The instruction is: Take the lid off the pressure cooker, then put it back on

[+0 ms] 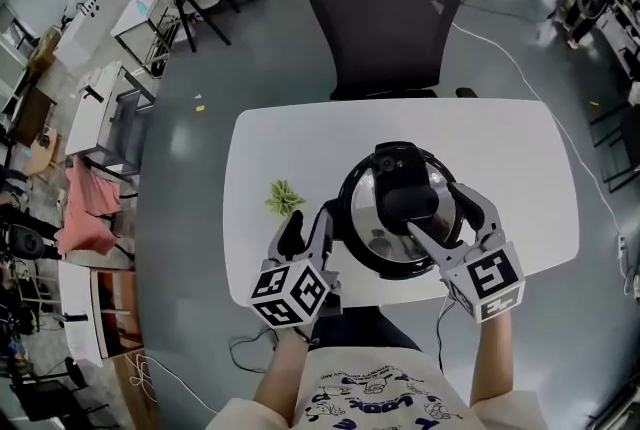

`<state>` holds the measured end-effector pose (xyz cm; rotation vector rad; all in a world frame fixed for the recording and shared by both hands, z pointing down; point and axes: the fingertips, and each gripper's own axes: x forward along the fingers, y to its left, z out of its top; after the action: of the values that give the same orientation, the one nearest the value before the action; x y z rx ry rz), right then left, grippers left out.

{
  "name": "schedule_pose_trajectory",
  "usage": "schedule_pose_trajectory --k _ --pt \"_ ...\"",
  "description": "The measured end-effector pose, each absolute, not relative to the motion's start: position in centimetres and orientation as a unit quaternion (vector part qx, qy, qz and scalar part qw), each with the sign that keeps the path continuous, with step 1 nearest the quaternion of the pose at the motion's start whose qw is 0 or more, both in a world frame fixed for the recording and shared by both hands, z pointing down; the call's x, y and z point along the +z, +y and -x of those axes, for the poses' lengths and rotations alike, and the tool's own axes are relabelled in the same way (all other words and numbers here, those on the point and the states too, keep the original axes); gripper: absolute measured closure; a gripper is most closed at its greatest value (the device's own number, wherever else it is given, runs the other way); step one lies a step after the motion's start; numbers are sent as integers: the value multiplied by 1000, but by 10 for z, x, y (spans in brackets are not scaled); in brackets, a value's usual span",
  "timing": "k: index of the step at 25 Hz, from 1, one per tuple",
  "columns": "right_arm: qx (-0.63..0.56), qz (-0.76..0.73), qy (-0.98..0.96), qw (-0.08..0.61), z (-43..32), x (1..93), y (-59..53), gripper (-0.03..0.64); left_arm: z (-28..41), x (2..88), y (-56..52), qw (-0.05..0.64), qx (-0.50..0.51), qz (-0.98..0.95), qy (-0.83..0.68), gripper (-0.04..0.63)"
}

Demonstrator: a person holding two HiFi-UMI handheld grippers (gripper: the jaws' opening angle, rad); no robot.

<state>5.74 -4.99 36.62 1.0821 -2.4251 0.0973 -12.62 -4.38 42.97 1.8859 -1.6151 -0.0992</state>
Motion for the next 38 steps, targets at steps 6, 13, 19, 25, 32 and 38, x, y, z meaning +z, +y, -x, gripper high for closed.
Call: schedule_pose_trajectory --k 6,13,19,25,32,38 --pt "33 -362 -890 274 -44 379 -51 261 132 454 -50 363 -49 -708 -604 383" --pt "33 -348 -889 296 -35 387 -60 253 132 479 -63 417 -80 -693 -583 383" --pt "28 -328 -893 308 -27 390 -64 247 126 492 -69 447 -85 -691 -561 400" --pt "20 -278 -892 356 -24 397 -66 233 116 499 -73 474 -97 -694 -534 435" --pt "-40 -184 -874 448 -21 407 -70 232 113 500 -76 474 -101 -696 -530 471" --pt "-62 -97 -846 521 -21 419 -70 233 112 499 -77 472 -91 -697 -532 469"
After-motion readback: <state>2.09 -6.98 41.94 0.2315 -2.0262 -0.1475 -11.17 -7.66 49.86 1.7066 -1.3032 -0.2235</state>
